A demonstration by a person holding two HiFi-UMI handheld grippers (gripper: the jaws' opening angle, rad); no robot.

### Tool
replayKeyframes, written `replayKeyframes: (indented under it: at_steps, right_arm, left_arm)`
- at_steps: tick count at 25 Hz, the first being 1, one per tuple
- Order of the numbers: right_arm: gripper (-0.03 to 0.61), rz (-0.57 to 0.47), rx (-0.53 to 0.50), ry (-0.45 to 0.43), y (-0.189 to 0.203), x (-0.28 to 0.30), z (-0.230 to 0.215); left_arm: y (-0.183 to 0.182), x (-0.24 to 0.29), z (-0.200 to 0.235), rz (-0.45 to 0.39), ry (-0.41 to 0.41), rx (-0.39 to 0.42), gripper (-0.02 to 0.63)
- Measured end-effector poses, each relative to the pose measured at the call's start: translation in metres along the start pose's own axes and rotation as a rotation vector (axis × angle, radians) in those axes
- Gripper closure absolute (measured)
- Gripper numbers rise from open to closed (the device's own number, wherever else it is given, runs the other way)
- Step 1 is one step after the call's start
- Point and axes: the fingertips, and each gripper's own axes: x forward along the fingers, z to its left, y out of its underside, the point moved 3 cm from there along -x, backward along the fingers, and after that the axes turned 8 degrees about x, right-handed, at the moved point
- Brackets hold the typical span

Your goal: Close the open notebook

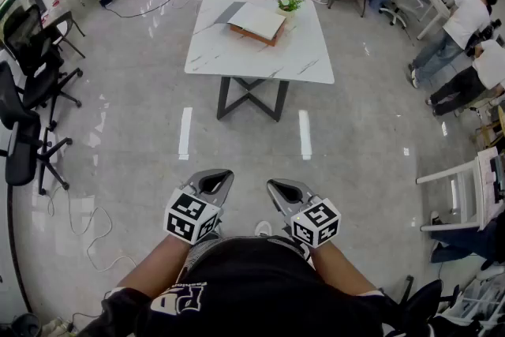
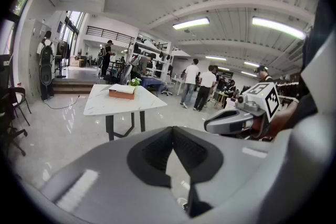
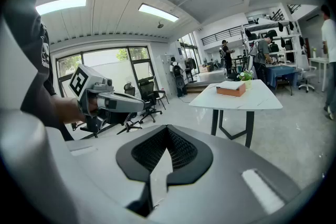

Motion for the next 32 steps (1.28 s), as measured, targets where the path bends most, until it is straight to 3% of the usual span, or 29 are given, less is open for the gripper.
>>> replayKeyframes:
  at_steps: [13, 20, 32]
  right_arm:
    - [0.578, 0.009, -0.002, 0.002, 0.002, 0.005, 0.007]
    - [0.578, -0.016, 0.061, 0.006, -0.005, 0.010, 0.007]
    - [0.578, 0.008, 0.036, 0.036, -0.005, 0.019, 0.006]
  left_arm:
    - [0.001, -0.005, 0.006, -0.003, 0.002, 0.001, 0.555]
    - [0.000, -0.007, 0.010, -0.003, 0.010, -0.010, 0.555]
    - [0.002, -0.009, 0.022, -0.003, -0.005, -0.004, 0.555]
